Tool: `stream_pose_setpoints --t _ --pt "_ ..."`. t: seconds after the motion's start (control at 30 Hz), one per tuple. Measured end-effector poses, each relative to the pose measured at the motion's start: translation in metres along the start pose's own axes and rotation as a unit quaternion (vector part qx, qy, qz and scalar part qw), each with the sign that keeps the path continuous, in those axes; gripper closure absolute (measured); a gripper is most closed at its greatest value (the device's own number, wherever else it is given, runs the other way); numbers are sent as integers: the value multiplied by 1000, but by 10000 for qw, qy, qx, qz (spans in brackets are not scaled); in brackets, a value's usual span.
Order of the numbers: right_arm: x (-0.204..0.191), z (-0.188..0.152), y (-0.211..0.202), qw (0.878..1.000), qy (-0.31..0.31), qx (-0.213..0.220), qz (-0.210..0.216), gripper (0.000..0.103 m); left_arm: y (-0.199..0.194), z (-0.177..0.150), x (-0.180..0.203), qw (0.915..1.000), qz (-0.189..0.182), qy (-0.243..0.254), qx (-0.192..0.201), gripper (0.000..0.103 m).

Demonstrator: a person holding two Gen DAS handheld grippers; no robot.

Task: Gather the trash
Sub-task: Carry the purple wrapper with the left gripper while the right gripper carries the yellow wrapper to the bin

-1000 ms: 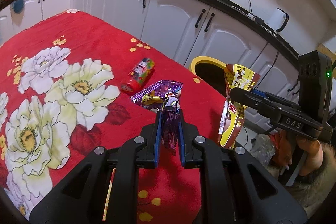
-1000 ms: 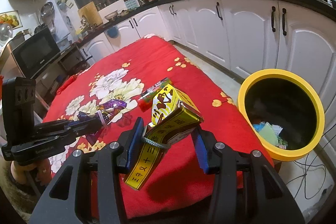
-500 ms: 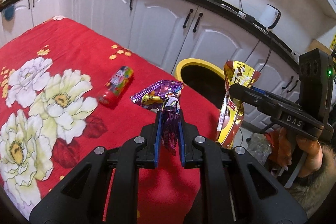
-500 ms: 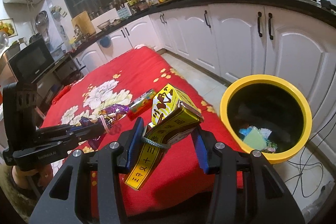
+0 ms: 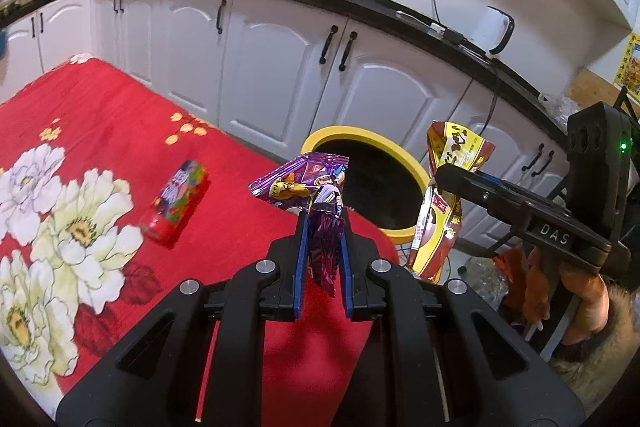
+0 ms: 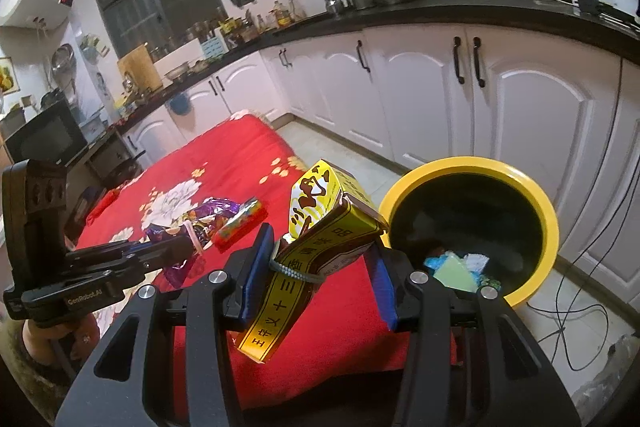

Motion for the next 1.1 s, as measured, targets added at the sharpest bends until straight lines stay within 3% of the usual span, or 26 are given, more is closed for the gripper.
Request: stream_pose_setpoints --t 1.1 --pt "77 23 -47 9923 415 679 -947 59 50 42 61 9973 -511 407 335 94"
Point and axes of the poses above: each gripper's, at about its wrist camera, not at the fingertips, and y roughly the way its jaws point, x to its right, z to its top, the point moved 2 cm from there along y, roughly the way its jaws point, and after that the axes turned 1 degree about x, right-handed, at the moved point
